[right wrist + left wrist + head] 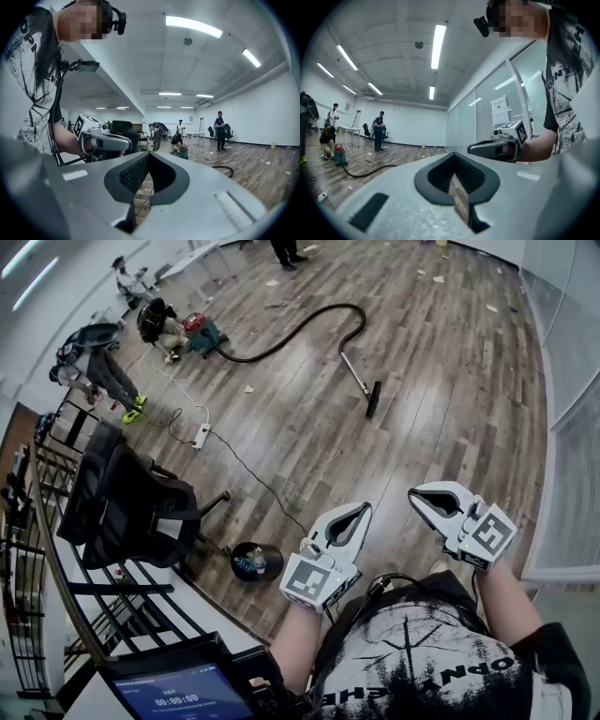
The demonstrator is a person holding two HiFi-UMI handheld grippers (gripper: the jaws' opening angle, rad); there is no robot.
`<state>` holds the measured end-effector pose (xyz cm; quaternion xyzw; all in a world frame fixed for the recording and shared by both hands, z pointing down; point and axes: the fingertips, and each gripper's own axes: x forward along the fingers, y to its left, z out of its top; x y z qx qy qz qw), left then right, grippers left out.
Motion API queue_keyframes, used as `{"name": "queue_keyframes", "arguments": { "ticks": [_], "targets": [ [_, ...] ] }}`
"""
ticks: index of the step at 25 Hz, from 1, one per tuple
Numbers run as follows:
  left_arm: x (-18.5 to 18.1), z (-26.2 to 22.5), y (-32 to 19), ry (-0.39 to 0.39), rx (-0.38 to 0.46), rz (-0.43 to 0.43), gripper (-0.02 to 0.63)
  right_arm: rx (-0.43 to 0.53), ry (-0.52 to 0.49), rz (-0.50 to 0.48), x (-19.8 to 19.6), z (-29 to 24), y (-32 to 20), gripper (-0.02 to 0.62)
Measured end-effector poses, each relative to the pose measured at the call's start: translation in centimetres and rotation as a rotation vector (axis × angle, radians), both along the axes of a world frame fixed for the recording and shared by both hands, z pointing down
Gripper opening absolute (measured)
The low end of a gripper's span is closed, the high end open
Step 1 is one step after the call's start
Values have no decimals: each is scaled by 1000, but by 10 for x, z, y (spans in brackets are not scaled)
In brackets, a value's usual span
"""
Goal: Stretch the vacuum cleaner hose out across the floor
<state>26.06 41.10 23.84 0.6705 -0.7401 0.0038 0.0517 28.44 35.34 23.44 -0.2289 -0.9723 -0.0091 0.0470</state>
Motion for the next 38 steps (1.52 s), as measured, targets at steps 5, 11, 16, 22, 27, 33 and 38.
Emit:
{"name": "queue_keyframes", "arguments": {
  "ticks": [5,11,16,22,27,33,38],
  "targets": [
    [4,5,0,1,-2,2,0,19,-22,0,4,1,2,8],
    [4,9,7,21,-3,-17,0,49,-24,-7,8,5,8,8],
    [7,13,11,45,20,0,0,42,8,-1,11,7,15,8],
    [5,16,10,61,25,5,0,50,27,0,7,10,17,6],
    [1,23,5,82,31,2,0,72,3,-15,1,14,13,8],
    [-12,27,-11,92,18,3,0,64,17,-26,-15,22,-2,8],
    [-26,29,-39,104,-9,-17,0,31,13,-48,-40,17,-32,8]
  ]
}}
